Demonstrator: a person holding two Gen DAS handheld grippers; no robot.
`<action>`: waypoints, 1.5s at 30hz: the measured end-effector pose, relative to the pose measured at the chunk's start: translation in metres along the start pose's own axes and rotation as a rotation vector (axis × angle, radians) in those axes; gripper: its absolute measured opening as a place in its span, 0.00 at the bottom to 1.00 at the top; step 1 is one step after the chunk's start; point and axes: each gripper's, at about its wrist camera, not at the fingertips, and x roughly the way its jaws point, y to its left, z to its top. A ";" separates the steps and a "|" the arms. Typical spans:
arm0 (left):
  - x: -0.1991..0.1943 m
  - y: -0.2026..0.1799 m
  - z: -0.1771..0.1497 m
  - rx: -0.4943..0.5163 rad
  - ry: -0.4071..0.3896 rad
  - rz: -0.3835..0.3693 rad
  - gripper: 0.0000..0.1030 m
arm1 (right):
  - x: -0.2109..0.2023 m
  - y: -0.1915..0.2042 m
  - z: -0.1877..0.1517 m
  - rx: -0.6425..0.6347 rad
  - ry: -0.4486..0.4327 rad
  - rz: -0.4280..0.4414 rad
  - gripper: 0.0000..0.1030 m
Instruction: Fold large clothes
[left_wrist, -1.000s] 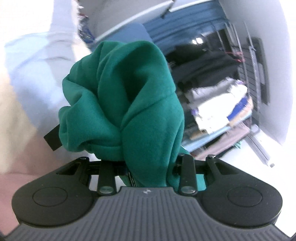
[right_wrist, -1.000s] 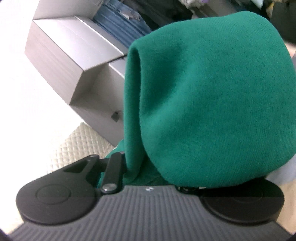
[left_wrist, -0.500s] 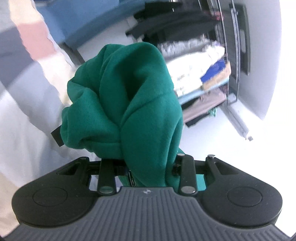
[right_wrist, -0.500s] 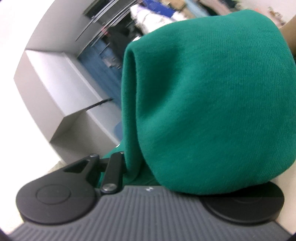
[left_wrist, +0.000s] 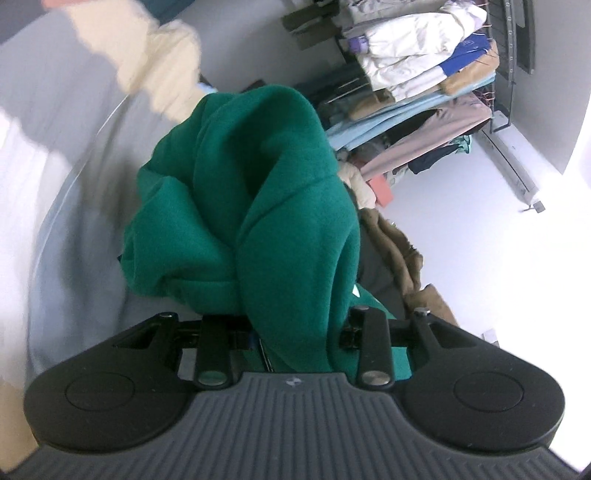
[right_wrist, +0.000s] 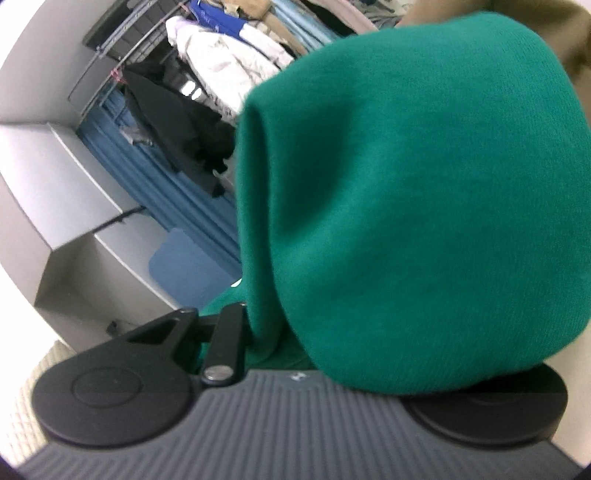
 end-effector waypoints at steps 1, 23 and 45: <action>0.001 0.008 -0.004 0.000 0.003 -0.005 0.38 | -0.009 -0.005 -0.002 -0.016 0.003 0.003 0.29; -0.010 0.039 -0.029 0.142 0.122 0.112 0.87 | -0.041 -0.043 -0.059 0.182 0.105 -0.063 0.49; -0.189 -0.182 -0.054 0.762 -0.081 0.197 0.87 | -0.212 0.133 -0.014 -0.216 -0.092 -0.071 0.52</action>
